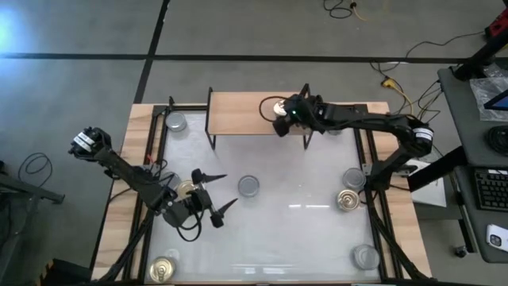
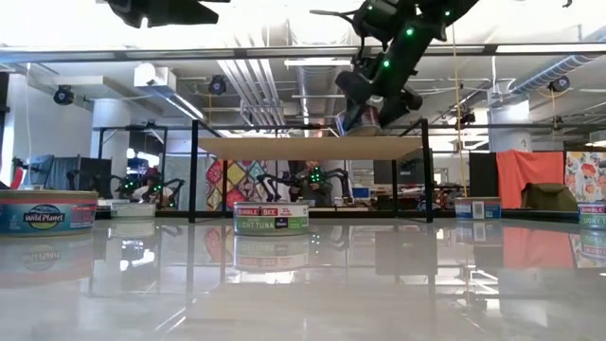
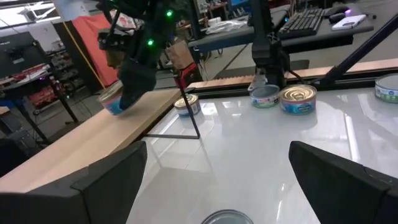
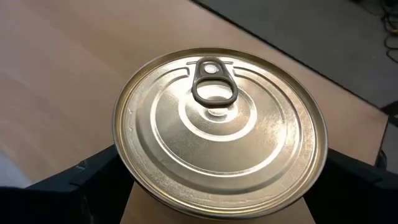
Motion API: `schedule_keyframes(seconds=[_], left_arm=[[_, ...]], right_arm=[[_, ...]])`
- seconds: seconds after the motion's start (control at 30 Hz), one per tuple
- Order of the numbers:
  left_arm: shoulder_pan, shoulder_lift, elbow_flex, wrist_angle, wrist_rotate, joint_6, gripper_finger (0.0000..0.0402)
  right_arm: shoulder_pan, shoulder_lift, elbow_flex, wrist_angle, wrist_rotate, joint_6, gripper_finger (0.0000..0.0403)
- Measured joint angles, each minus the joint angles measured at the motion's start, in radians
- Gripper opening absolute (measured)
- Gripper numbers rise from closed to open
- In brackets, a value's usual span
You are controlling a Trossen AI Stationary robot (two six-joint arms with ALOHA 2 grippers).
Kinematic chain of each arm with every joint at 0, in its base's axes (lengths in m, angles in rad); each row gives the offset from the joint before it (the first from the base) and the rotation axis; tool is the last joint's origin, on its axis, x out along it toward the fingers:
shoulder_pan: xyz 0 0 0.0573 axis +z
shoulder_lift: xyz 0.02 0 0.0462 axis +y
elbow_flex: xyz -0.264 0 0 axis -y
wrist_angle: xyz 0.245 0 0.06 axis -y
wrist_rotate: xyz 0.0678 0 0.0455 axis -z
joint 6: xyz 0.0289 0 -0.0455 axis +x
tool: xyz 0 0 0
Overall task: Stack canned seafood by type on shelf
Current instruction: Put the blue tuna can on the shelf
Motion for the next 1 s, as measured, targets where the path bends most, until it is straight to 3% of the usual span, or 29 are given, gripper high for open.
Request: schedule_keyframes(seconds=[0.33,0.57,0.87,1.0], left_arm=[[-0.001,0.000,0.000,0.008,0.000,0.000,0.0377],[-0.001,0.000,0.000,0.008,0.000,-0.003,0.0377],[-0.001,0.000,-0.001,0.007,0.001,-0.004,0.0377],[-0.001,0.000,-0.001,0.007,0.001,-0.011,0.0377]], right_arm=[[-0.064,0.062,0.058,-0.063,0.014,-0.014,0.0371],[-0.068,0.098,0.094,-0.095,-0.001,-0.023,0.0394],[-0.069,0.105,0.196,-0.266,-0.006,-0.049,0.0398],[-0.078,0.117,0.225,-0.353,-0.074,-0.049,0.0399]])
